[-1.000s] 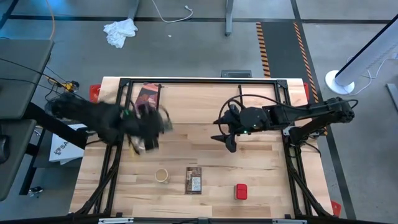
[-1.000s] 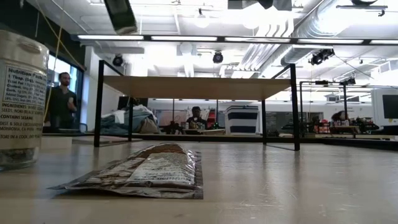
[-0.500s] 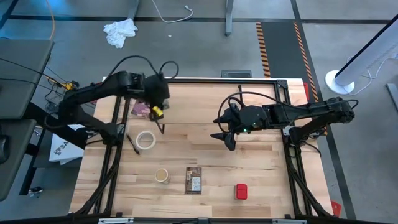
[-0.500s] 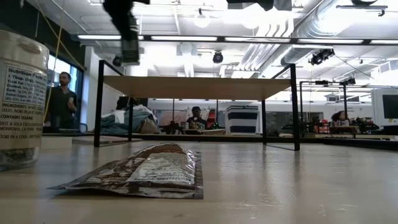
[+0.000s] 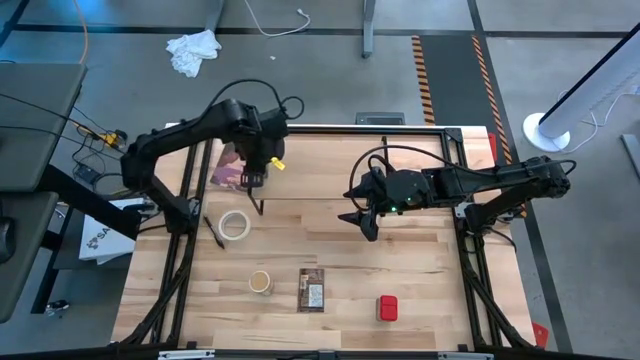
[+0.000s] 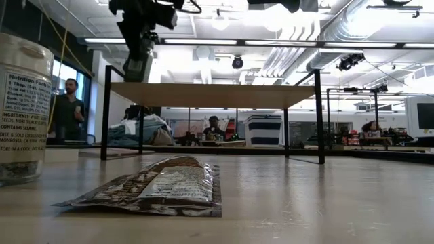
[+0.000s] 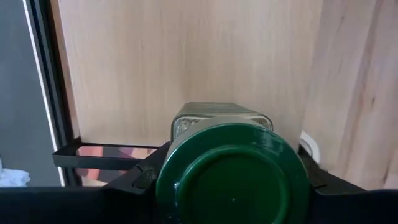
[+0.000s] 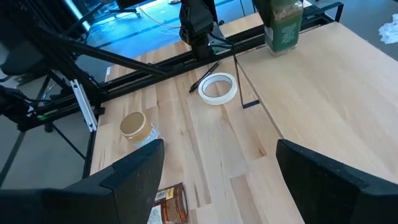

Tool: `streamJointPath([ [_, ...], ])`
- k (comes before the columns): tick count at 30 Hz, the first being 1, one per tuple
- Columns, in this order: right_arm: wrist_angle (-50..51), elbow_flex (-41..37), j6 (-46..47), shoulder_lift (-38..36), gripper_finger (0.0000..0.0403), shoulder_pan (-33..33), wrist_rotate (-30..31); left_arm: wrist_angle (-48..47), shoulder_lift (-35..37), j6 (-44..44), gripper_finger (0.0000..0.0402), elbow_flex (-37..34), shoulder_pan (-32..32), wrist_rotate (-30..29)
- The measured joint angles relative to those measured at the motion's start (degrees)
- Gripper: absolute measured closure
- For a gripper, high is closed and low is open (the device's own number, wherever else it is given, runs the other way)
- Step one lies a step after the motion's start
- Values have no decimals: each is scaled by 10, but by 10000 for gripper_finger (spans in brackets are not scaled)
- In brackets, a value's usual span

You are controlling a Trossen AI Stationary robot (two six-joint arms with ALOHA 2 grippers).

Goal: Shelf spices
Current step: Put the green seasoning bottle on the shelf

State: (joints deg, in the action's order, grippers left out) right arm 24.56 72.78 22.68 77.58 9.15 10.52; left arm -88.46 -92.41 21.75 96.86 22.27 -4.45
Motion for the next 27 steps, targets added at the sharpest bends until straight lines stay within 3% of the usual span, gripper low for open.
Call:
streamJointPath([
  [5,0,0,8,0,96,0,0,5,-7,13,217,0,7,-2],
  [12,0,0,8,0,96,3,0,58,-5,-9,124,0,7,-4],
  [27,0,0,9,0,96,3,0,43,0,-6,132,0,10,-13],
])
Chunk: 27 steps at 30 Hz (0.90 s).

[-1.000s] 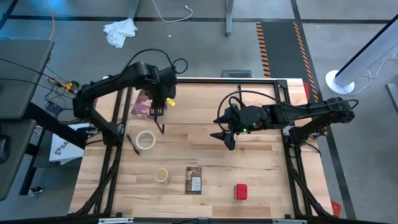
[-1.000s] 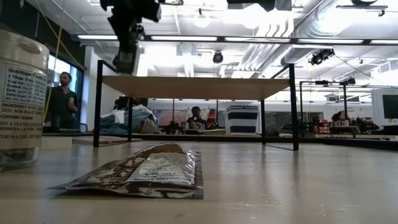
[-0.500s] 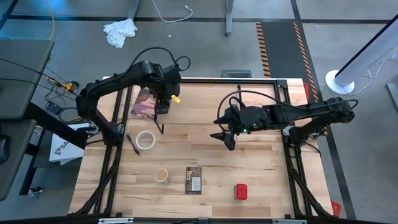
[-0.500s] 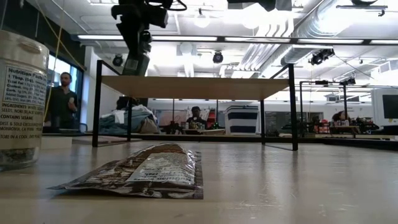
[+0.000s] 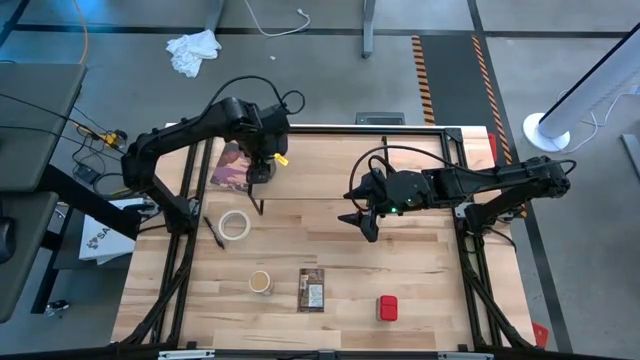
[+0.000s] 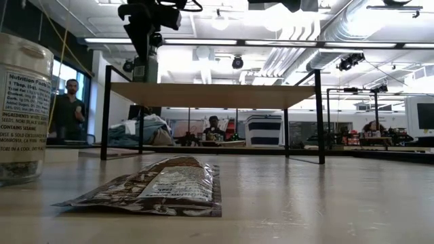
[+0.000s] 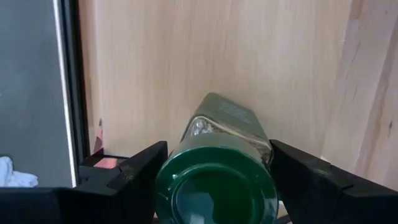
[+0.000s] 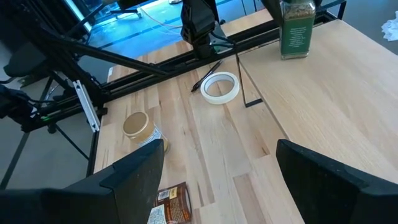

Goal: Shelf spices
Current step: Put the green seasoning bottle on the shelf

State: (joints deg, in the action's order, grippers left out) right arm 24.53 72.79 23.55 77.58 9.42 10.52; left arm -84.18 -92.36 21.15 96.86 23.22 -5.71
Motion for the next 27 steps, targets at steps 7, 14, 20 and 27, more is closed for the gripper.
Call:
streamJointPath([
  [7,0,0,0,0,96,0,0,2,16,25,132,0,1,-9],
  [14,0,0,0,0,96,0,0,2,34,34,132,0,1,-14],
  [20,0,0,0,0,96,0,0,11,57,60,131,0,1,-75],
  [27,0,0,0,0,96,0,0,54,83,61,131,0,1,-99],
])
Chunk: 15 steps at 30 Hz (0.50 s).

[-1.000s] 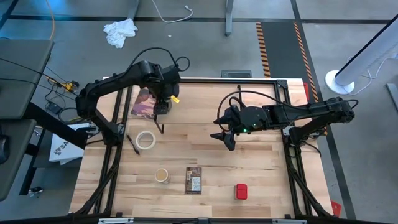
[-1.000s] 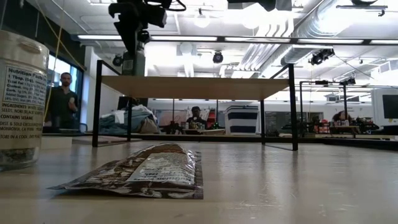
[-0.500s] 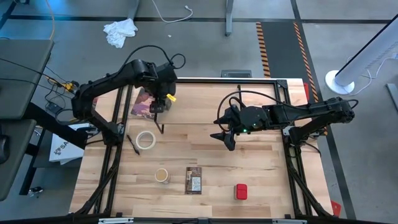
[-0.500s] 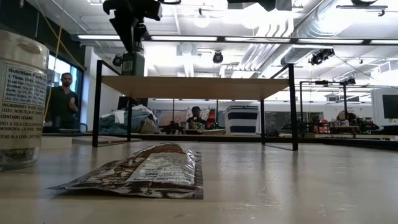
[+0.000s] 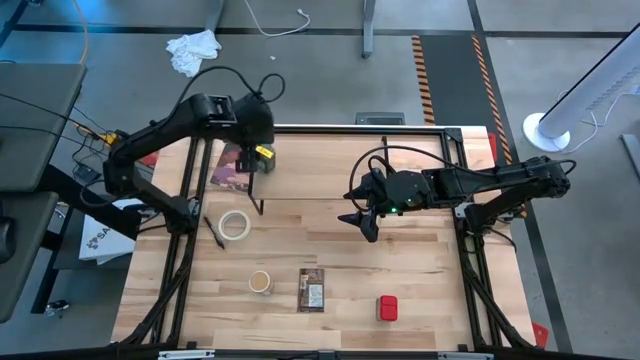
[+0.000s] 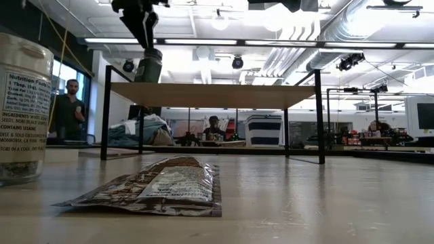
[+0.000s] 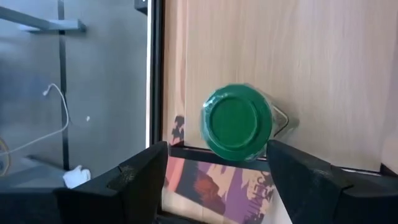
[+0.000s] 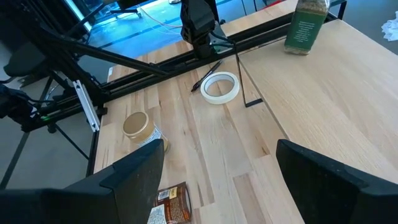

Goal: Shelf spices
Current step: Put the green seasoning bottle on the shelf, then put the brown seasoning bottle on the shelf

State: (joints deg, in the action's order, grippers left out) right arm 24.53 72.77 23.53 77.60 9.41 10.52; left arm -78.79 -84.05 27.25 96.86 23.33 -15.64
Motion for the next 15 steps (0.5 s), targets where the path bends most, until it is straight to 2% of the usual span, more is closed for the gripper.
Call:
streamJointPath([
  [10,0,0,0,0,96,0,0,2,9,-1,136,0,-6,6],
  [13,0,0,0,0,96,0,0,4,9,-1,160,0,-18,29],
  [15,0,0,0,0,96,0,0,12,9,1,194,0,-34,48],
])
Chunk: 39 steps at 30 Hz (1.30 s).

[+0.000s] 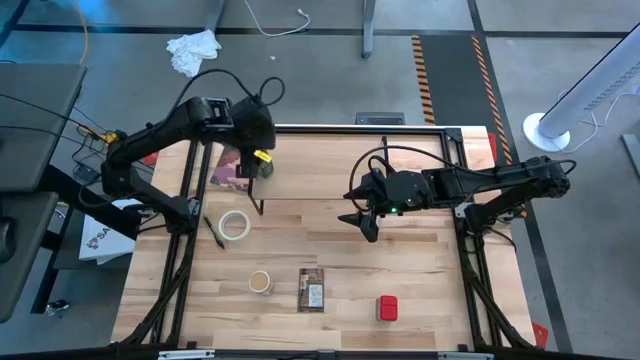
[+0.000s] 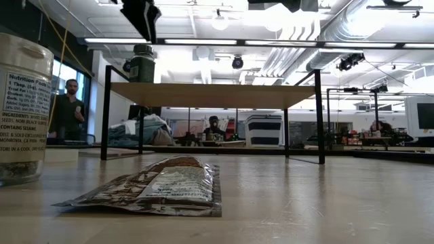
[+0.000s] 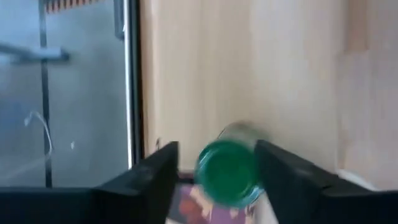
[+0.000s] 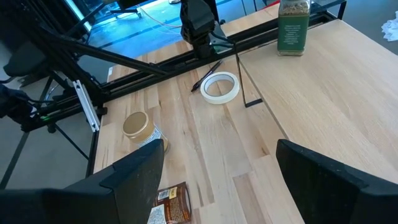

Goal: Shelf spices
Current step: Put the brown seasoning bottle on the shelf

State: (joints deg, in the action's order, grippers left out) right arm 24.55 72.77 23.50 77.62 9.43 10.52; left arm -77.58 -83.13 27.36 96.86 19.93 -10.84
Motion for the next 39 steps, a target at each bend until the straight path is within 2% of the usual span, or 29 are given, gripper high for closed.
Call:
streamJointPath([
  [2,0,0,-4,0,96,0,0,20,0,2,248,0,-19,0],
  [5,0,0,-5,0,96,0,0,52,0,-7,354,0,-38,-5],
  [7,0,0,-6,0,96,0,0,63,0,-29,386,0,-46,-7],
  [15,0,0,-10,0,96,0,0,18,-13,-21,401,-34,-58,2],
  [17,0,0,-10,0,96,0,0,13,-15,-48,401,-41,-65,44],
  [19,0,0,-3,0,96,1,-1,6,-11,-77,401,-41,-79,133],
  [21,2,0,0,0,96,4,-3,-17,-5,-102,401,-42,-111,191],
  [27,23,0,-4,0,96,9,-5,-69,2,-153,401,-46,-246,159],
  [34,36,0,-4,0,96,9,-19,12,19,-283,395,-146,-394,191],
  [39,40,0,-5,0,96,9,-23,93,28,-390,351,-215,-466,188],
])
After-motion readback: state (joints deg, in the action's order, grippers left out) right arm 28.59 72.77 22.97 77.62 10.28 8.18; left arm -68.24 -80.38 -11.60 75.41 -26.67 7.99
